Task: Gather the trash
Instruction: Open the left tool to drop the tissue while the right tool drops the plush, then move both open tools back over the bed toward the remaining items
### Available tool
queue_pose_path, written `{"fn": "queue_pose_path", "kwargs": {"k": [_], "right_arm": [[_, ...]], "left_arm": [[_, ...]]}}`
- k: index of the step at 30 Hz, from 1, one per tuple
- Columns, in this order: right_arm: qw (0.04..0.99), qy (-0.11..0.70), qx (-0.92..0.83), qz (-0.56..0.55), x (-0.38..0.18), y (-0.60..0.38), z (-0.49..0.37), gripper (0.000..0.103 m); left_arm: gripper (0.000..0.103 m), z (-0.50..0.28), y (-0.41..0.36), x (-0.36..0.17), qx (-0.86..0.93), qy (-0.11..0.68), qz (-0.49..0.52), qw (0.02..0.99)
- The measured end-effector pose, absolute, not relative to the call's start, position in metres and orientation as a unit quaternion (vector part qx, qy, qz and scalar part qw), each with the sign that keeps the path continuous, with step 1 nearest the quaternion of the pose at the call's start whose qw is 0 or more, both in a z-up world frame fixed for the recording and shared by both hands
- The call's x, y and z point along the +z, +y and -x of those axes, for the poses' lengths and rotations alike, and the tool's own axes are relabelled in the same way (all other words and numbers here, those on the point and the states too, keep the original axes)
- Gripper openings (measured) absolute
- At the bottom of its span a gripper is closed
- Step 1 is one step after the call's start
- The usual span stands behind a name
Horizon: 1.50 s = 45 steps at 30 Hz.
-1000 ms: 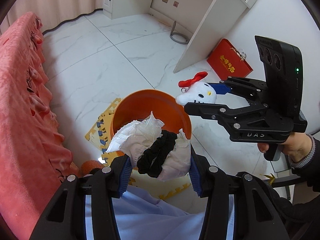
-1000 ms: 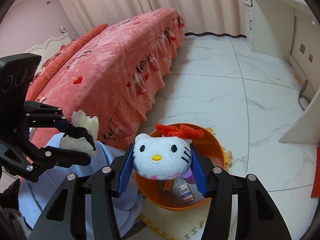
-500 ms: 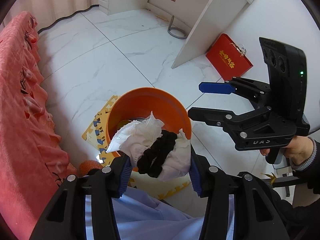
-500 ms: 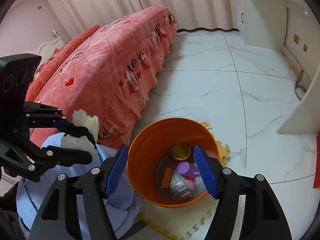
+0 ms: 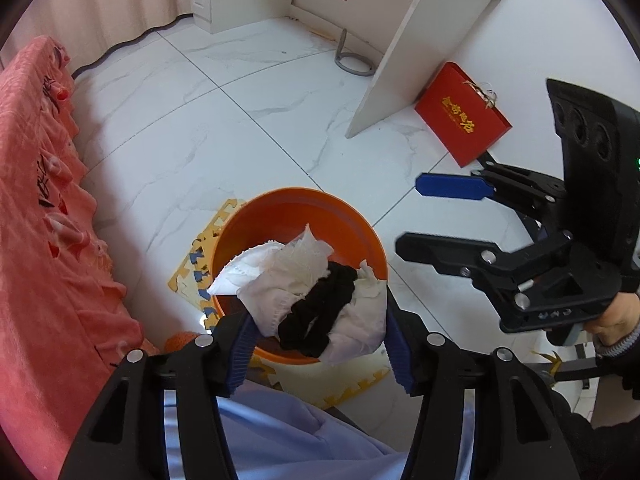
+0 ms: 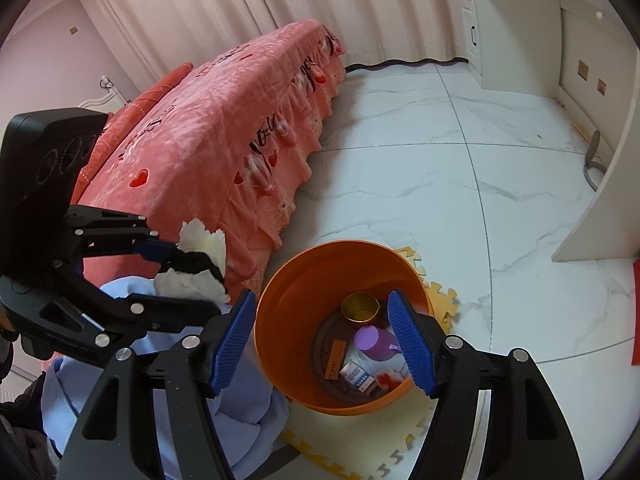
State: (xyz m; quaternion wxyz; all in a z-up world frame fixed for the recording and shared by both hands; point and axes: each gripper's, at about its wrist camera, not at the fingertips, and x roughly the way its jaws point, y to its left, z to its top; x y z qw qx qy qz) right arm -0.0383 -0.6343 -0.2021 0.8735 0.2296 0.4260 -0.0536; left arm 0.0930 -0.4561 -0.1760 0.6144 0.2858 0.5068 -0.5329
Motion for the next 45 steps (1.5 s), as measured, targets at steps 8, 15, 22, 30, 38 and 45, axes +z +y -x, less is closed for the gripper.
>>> {"fn": "queue_pose_path", "kwargs": {"k": [8,15,22,30,38,45], "right_arm": [[0.871,0.428,-0.051,-0.233,-0.203,-0.632,0.040,0.068],[0.874,0.426,-0.042,-0.230,-0.199,-0.625,0.038,0.068],[0.877,0.424,-0.035,-0.225,-0.190,-0.615,0.036,0.068],[0.882,0.422,-0.016,-0.209,-0.174,-0.594,0.030,0.069],[0.888,0.417,0.021,-0.190,-0.154,-0.559,0.018,0.070],[0.890,0.420,0.077,-0.161,-0.136,-0.509,-0.002,0.074]], "left_arm": [[0.070,-0.093,-0.457,-0.176,-0.526,0.505,-0.286,0.622],[0.073,-0.092,-0.455,-0.174,-0.522,0.506,-0.284,0.625],[0.073,-0.093,-0.446,-0.168,-0.516,0.506,-0.276,0.633],[0.073,-0.097,-0.416,-0.154,-0.500,0.500,-0.264,0.656],[0.080,-0.099,-0.368,-0.135,-0.473,0.490,-0.241,0.692],[0.083,-0.101,-0.311,-0.116,-0.432,0.486,-0.202,0.732]]}}
